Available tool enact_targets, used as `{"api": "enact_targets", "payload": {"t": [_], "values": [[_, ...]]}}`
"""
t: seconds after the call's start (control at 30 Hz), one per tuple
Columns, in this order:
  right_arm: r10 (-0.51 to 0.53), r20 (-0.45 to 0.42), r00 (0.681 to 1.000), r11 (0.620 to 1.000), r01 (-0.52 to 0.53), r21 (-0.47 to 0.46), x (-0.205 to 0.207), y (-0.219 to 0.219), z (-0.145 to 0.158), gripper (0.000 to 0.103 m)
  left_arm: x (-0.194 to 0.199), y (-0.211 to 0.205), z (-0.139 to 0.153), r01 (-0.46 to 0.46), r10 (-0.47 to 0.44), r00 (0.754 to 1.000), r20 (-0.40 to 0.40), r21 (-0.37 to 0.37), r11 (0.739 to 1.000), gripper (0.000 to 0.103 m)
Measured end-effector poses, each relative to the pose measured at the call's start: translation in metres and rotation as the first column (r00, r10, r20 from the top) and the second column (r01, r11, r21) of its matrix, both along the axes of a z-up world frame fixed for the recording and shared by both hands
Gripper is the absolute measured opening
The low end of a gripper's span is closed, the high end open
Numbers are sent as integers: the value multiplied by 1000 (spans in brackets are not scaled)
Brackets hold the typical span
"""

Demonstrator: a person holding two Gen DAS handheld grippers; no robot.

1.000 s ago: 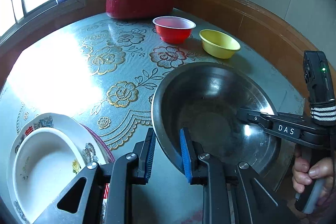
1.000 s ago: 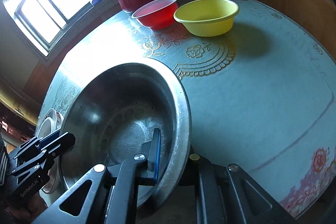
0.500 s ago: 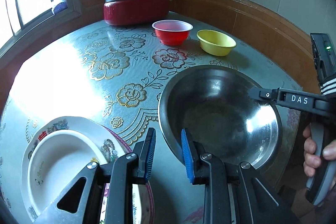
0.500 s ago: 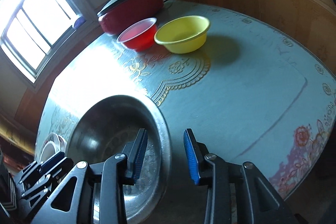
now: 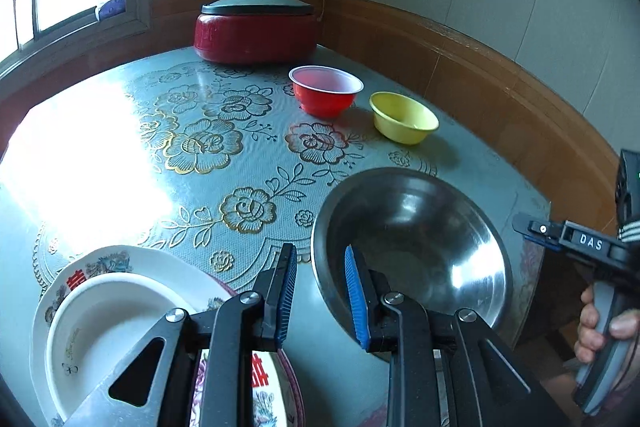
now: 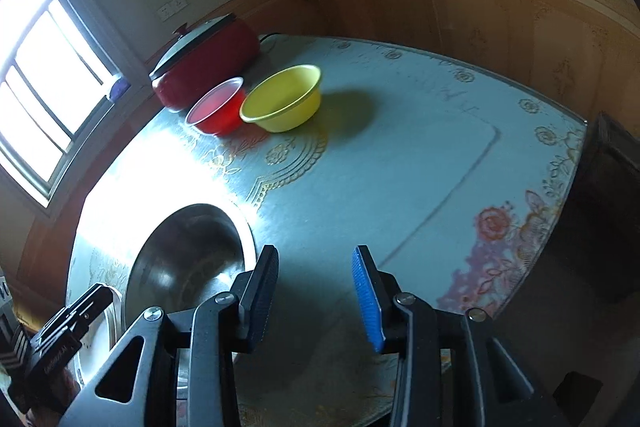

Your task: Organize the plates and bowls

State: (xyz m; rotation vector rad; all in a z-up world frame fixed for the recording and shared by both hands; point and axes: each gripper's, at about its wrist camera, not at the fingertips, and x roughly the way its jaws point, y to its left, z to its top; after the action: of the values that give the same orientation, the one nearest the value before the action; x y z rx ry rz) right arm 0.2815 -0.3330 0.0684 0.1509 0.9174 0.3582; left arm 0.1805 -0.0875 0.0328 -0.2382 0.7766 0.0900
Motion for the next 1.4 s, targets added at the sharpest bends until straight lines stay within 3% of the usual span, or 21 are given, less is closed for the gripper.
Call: {"api": "enact_targets", "payload": {"t": [0.13,0.37,0.53,0.67,0.93,1.33,1.4], "values": [[-6,-2,1000,1000,6,18,8,-7,1,38,12,2,5,-7,7,1000,-1,-7,1000,27],[74,-39,997,996,-72,52,54,-3,2,38,46,-4,15,-47,45,998,-37,-67,997,27],[148,-43,988,987,-144,69,101,3,9,22,83,-15,24,-70,65,996,-61,-99,993,27],[201,-34,979,978,-198,65,137,9,15,21,121,-28,27,-80,71,995,-76,-113,990,27],[281,-72,957,959,-277,67,205,28,10,21,200,-44,11,-143,123,983,-137,-146,979,29],[323,-130,937,946,-315,81,270,54,-12,21,270,-44,-16,-218,186,959,-215,-139,966,30],[334,-145,931,942,-325,83,276,58,-19,21,278,-43,-22,-218,184,954,-236,-129,967,25]]}}
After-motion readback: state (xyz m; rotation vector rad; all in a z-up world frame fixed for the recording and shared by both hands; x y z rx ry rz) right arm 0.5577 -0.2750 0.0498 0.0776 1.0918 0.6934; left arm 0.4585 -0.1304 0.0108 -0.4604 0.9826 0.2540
